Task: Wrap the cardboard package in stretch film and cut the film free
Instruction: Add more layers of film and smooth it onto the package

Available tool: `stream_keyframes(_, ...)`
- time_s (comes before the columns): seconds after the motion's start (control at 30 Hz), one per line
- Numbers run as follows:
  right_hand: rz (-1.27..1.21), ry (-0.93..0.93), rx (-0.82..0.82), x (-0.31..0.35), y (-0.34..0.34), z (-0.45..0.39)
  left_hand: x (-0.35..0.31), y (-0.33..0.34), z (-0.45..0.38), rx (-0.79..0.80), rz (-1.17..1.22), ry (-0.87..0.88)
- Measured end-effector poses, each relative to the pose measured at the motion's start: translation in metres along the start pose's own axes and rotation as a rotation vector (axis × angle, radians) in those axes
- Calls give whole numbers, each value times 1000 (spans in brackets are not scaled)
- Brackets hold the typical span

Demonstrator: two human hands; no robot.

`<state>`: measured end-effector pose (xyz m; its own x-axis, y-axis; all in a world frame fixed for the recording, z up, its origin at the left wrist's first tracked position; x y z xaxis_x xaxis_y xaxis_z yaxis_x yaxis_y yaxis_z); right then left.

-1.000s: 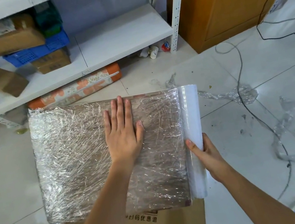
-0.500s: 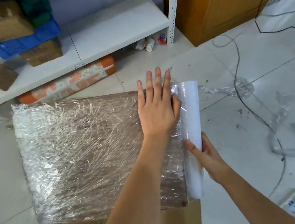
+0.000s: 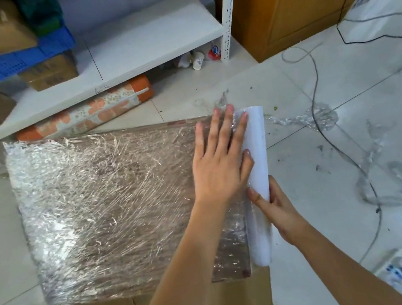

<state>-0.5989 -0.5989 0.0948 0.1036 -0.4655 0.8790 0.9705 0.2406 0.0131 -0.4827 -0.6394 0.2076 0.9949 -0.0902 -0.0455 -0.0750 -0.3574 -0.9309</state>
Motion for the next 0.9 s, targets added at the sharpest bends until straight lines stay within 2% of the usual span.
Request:
stream_keyframes(0.13,5,31,12,-6,1,6,77,-13,34,-63,-28,-375)
stream_keyframes(0.3,-7,59,-11,-6,-2,4,85,-16,33,-59,49,-401)
stream_keyframes(0.4,-28,73,10,2,-1,0,94,-32,63,-102,67,-594)
stream_keyframes(0.47,-43,86,31,5,1,1,91,-27,105,-58,97,-717)
stream_keyframes(0.57,-98,89,13,8,2,3,73,0,150,90,109,-703)
stream_keyframes(0.73,-168,61,-27,7,6,12,82,11,143,71,105,-710)
stream_keyframes(0.9,-243,57,-164,-3,6,31,89,8,135,60,138,-635)
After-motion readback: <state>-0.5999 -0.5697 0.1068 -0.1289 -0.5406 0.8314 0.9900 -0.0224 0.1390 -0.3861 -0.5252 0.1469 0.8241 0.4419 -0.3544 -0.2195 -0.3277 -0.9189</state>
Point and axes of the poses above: each hand's wrist, its own z-axis away from the middle knuckle, its own y-axis out of the palm, x = y × z, the point moved 9 cm from there along -z, towards the middle knuckle, and after that the axes turned 1 degree about -x, right-handed, at the moved point
